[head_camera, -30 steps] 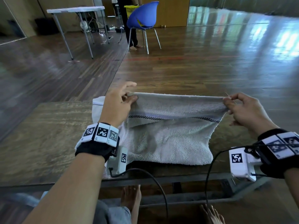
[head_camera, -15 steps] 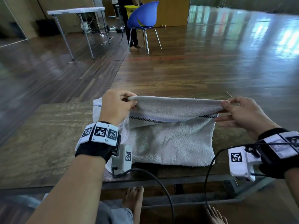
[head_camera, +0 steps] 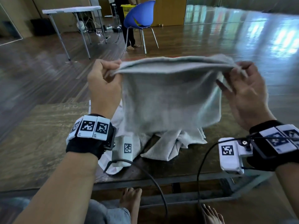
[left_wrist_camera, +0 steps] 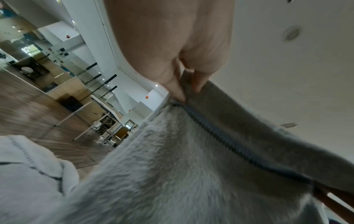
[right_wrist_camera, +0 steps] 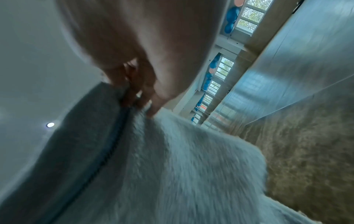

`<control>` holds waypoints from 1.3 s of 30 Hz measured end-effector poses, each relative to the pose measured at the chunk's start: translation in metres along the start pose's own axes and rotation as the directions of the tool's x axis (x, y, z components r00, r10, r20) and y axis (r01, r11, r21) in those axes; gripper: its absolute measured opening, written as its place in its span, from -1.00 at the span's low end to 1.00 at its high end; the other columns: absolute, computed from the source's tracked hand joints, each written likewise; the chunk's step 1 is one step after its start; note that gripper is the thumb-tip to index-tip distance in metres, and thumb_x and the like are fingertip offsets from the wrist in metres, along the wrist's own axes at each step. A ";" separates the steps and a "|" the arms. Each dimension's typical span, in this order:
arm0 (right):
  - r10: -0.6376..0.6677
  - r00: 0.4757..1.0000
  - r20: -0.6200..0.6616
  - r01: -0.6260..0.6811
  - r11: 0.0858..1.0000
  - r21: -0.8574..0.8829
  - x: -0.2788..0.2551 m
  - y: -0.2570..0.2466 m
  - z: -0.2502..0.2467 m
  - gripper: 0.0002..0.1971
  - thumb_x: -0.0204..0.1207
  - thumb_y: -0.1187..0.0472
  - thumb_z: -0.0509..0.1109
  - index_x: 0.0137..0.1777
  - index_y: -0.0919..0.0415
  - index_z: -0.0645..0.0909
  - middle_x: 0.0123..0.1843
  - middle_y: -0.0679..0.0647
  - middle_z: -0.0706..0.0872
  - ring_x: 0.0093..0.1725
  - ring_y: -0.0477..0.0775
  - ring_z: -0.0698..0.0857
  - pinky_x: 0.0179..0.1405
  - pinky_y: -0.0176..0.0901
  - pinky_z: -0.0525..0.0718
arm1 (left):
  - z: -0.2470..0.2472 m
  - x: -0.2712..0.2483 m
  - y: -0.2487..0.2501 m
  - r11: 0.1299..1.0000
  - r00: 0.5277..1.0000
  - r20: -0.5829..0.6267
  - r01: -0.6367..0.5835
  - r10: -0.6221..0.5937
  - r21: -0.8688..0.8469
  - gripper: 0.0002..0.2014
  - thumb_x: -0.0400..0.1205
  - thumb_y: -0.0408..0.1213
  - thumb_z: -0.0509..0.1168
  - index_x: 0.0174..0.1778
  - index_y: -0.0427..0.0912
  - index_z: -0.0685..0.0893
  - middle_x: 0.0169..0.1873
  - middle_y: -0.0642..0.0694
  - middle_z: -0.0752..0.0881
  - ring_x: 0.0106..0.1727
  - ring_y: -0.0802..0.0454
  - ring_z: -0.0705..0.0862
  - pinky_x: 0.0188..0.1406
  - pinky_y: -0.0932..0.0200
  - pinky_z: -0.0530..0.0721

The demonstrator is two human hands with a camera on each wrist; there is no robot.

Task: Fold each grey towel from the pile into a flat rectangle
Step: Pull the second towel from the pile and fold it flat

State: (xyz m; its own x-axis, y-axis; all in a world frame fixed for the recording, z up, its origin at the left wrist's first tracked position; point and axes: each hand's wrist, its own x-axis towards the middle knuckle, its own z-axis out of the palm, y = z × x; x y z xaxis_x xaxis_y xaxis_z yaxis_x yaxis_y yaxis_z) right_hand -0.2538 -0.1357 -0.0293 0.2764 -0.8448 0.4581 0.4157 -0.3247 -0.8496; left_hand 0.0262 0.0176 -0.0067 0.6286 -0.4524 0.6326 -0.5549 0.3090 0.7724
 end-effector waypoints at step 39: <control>0.385 0.916 -0.111 -0.375 0.727 -0.575 0.023 -0.084 -0.024 -0.76 0.81 0.21 0.12 -0.10 0.17 0.51 0.10 0.43 0.74 -0.04 0.37 0.84 -0.13 0.26 0.83 | 0.030 0.064 0.081 0.869 0.758 0.430 0.390 -0.490 0.303 -0.93 0.64 -0.41 0.38 -0.11 -0.25 0.60 -0.10 -0.27 0.66 -0.36 -0.04 0.70 -0.53 0.20 0.72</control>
State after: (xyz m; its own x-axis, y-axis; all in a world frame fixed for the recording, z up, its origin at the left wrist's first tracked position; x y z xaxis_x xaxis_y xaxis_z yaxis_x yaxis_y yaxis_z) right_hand -0.3033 -0.1377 0.0466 0.3175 -0.9461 0.0635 -0.2991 -0.1635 -0.9401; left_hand 0.0052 -0.0117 0.0951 0.5144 -0.8541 0.0766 -0.4019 -0.1612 0.9014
